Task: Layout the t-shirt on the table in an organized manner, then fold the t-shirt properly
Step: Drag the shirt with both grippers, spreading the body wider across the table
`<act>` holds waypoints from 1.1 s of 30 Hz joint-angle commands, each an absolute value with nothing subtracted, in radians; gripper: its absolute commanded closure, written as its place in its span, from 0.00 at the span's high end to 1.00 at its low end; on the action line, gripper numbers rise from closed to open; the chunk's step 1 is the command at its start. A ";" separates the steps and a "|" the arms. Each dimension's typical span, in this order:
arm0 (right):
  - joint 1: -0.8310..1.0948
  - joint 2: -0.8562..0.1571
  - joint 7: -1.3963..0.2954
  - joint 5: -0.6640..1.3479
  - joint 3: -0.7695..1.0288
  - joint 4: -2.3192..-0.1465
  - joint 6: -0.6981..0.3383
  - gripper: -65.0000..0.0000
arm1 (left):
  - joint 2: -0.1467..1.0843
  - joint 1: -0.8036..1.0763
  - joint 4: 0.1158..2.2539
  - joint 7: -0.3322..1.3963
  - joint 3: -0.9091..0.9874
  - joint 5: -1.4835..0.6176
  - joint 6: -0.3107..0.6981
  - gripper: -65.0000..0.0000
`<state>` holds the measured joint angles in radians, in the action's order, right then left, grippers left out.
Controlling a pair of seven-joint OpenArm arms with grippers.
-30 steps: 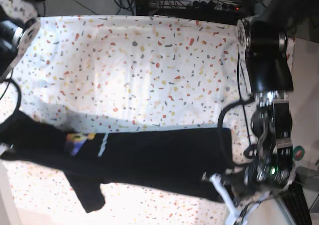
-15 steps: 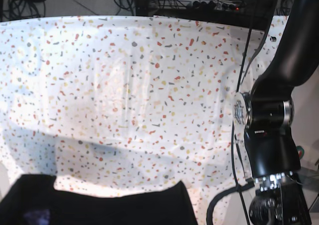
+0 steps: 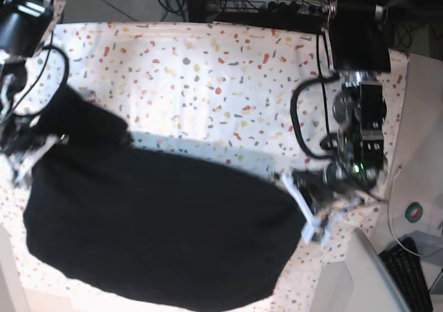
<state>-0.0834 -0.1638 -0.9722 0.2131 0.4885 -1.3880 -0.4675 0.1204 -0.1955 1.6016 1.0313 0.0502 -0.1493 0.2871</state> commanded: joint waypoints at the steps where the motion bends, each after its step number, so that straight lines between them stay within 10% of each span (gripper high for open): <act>1: -0.090 -0.186 -0.920 0.229 0.493 -1.369 -0.472 0.00 | 0.131 -0.189 1.620 1.006 0.051 -0.159 0.288 0.00; 24: -0.008 -0.194 -0.848 0.236 0.607 -1.193 -0.415 0.00 | 0.165 0.054 1.446 0.860 0.053 -0.160 0.286 0.00; 28: 0.028 -0.185 -0.909 0.236 0.685 -1.314 -0.415 0.54 | 0.165 0.053 1.448 0.860 0.053 -0.160 0.286 0.00; 33: 0.085 -0.120 -0.866 0.232 0.733 -1.577 -0.417 0.51 | 0.202 0.064 1.448 0.860 0.053 -0.166 0.286 0.00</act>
